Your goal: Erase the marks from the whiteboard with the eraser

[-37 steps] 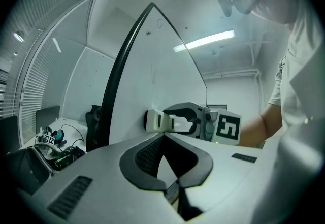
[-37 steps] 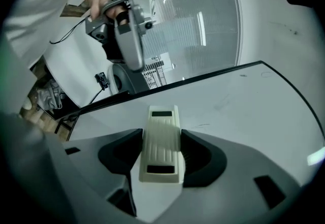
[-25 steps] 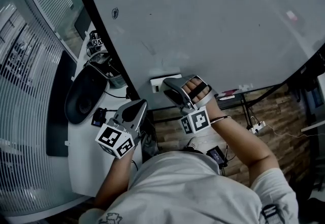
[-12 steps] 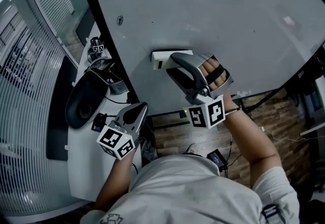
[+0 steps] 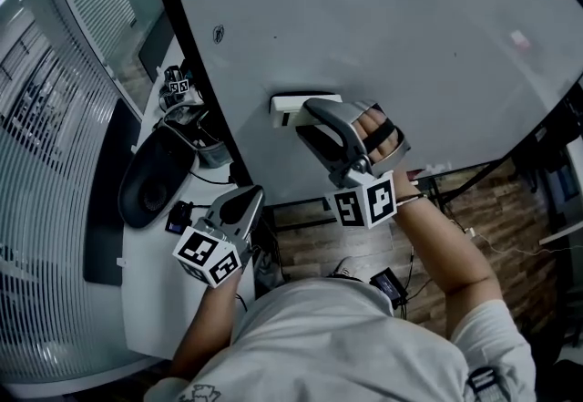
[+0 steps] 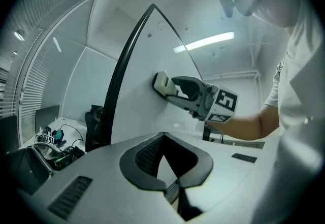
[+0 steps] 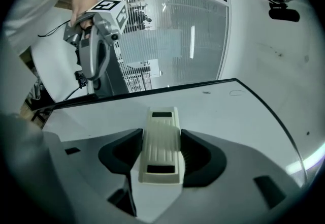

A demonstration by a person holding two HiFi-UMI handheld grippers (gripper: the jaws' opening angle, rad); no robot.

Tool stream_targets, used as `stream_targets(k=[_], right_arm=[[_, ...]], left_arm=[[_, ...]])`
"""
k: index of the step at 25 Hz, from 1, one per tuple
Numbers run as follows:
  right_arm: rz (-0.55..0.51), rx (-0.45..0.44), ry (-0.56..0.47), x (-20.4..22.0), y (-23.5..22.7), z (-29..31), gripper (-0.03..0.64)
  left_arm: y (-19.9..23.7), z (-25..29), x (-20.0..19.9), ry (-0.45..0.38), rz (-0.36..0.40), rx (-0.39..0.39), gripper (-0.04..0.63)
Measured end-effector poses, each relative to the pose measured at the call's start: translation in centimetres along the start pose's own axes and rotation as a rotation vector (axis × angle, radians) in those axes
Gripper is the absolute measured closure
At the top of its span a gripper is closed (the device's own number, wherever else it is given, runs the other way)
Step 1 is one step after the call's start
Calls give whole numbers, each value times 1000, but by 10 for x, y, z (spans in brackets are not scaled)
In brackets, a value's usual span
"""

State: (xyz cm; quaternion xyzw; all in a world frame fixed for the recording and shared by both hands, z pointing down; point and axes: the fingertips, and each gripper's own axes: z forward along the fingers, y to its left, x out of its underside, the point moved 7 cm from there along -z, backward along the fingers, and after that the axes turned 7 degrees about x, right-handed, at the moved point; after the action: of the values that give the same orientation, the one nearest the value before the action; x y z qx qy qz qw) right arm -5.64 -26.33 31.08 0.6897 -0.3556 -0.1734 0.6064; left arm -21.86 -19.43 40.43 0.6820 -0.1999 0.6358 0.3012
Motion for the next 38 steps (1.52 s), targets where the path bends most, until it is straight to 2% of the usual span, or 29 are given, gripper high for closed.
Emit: stream_targets(k=[8, 14, 16, 19, 26, 29, 33, 38], right_arm=[[-11, -199, 20, 9, 104, -12, 382], [-15, -238, 34, 10, 118, -11, 382], [-30, -225, 29, 8, 109, -9, 382], [-44, -157, 14, 2, 74, -4, 382], [-63, 94, -5, -5, -53, 9, 382], [-59, 166, -13, 0, -81, 8, 382], [-26, 149, -15, 0, -67, 4, 382], [16, 47, -25, 3, -6, 0, 382]], left_arm=[[-6, -2, 4, 7, 1, 14, 588], [-6, -2, 2, 12, 0, 12, 588], [-8, -2, 2, 11, -2, 14, 588], [-10, -1, 2, 9, 0, 17, 588], [-13, 1, -1, 2, 9, 23, 588], [-14, 0, -2, -3, 10, 22, 588], [-15, -4, -1, -3, 6, 13, 588], [-14, -7, -2, 1, 11, 2, 588]])
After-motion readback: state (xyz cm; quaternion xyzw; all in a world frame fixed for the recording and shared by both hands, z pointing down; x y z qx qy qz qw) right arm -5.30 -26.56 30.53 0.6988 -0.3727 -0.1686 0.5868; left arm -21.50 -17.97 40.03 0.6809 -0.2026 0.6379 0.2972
